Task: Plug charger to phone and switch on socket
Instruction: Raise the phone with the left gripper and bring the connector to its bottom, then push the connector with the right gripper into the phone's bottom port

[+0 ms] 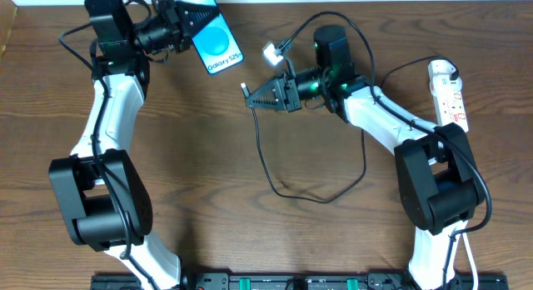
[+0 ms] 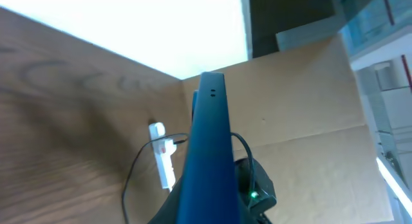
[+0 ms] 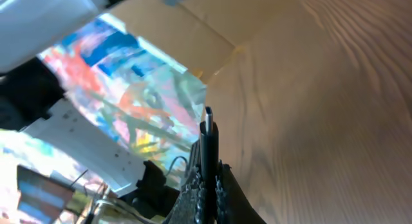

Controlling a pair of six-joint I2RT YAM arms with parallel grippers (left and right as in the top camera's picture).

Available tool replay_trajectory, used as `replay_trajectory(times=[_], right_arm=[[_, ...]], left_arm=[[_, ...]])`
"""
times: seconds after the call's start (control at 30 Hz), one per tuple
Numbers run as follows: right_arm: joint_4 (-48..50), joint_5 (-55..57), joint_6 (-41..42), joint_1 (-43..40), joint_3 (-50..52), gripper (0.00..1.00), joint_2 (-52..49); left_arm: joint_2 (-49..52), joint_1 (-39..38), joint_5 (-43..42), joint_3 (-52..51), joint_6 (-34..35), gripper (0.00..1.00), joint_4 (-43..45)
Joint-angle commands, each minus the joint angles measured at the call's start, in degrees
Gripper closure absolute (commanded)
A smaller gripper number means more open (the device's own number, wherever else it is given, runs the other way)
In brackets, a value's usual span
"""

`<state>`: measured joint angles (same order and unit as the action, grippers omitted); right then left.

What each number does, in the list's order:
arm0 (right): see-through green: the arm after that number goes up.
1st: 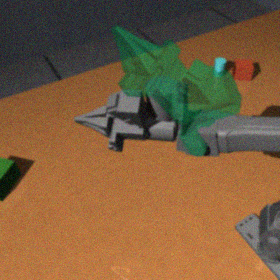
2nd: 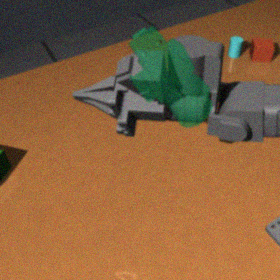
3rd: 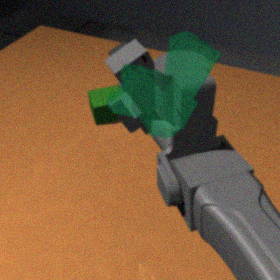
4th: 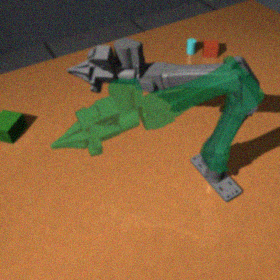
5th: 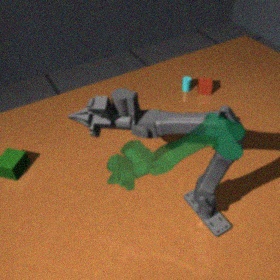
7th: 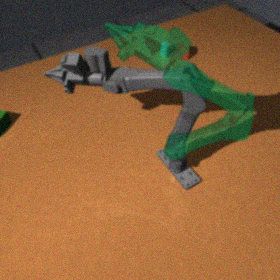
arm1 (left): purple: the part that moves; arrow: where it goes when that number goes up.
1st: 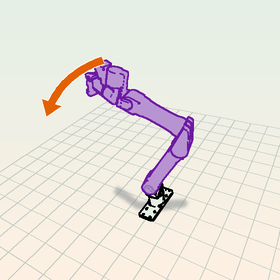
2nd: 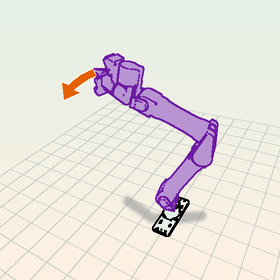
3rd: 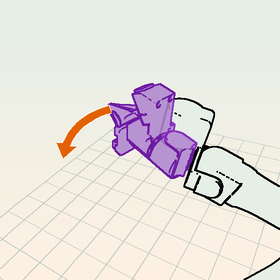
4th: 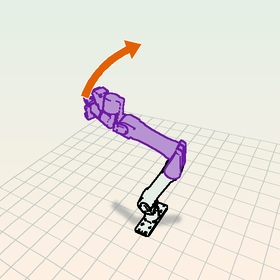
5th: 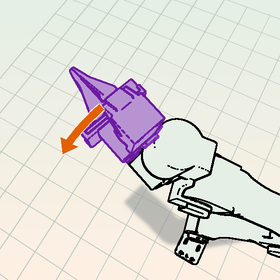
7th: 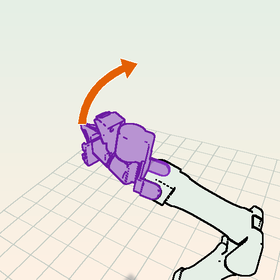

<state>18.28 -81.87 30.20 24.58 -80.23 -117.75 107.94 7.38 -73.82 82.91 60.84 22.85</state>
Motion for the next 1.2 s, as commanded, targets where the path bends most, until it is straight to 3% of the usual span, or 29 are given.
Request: replay_trajectory(times=[0.0, 0.23, 0.5, 1.17], right_arm=[[4.8, -4.2, 10.6, -0.1, -0.7, 0.99, -0.4], [15.6, -4.0, 21.8, -0.1, -0.7, 0.99, -0.4], [27.1, -3.8, 33.9, -0.1, -0.7, 0.99, -0.4], [27.8, -3.2, 35.6, -0.4, -0.7, 0.99, -0.4]], left_arm=[[-1.3, -0.2, -0.3, 1.0, 4.5, 0.93, 1.7], [-1.3, -0.5, 0.3, 1.0, 4.5, 0.93, 2.4], [-1.3, -2.7, 0.3, 1.0, 4.7, 0.92, 9.7], [-1.3, -3.8, -1.7, 1.0, 5.9, 0.93, 10.5]])
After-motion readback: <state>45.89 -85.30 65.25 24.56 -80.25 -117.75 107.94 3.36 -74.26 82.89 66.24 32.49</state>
